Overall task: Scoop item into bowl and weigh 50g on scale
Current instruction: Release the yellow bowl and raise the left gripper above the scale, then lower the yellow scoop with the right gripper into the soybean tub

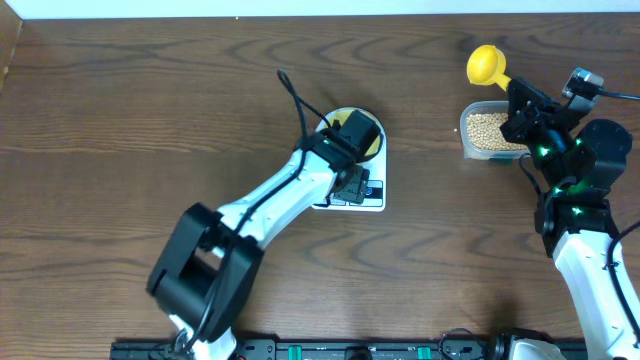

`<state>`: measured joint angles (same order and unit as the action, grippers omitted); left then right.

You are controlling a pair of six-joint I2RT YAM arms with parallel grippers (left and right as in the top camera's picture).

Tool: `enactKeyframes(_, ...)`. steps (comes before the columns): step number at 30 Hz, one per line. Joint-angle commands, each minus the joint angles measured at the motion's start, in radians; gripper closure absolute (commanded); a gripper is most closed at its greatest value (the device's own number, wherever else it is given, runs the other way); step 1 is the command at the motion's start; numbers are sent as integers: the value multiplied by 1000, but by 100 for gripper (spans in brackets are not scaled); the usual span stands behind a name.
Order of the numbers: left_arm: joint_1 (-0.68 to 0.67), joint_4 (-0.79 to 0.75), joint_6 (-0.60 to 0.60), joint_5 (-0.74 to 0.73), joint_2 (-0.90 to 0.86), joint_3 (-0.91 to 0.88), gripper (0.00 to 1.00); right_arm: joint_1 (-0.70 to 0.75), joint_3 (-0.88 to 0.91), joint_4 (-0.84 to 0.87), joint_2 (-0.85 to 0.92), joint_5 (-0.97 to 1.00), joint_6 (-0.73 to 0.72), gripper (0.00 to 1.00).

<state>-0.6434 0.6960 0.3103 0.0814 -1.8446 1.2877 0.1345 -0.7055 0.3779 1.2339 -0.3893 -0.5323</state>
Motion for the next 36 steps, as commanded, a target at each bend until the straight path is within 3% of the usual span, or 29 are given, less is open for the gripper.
enactKeyframes(1,2,14,-7,6,57,-2,12,4,-15,-1,-11,-6,18,99)
enactKeyframes(13,2,93,-31,6,248,-2,12,4,-15,-5,-11,-6,26,99)
enactKeyframes(24,73,151,-263,1,460,-2,12,4,-15,-6,-11,-10,26,99)
enactKeyframes(28,135,178,-396,-133,511,-2,12,4,-15,-8,-11,-10,26,99)
enactKeyframes(36,213,179,-404,-160,541,-2,12,4,-15,-21,-11,-10,26,99)
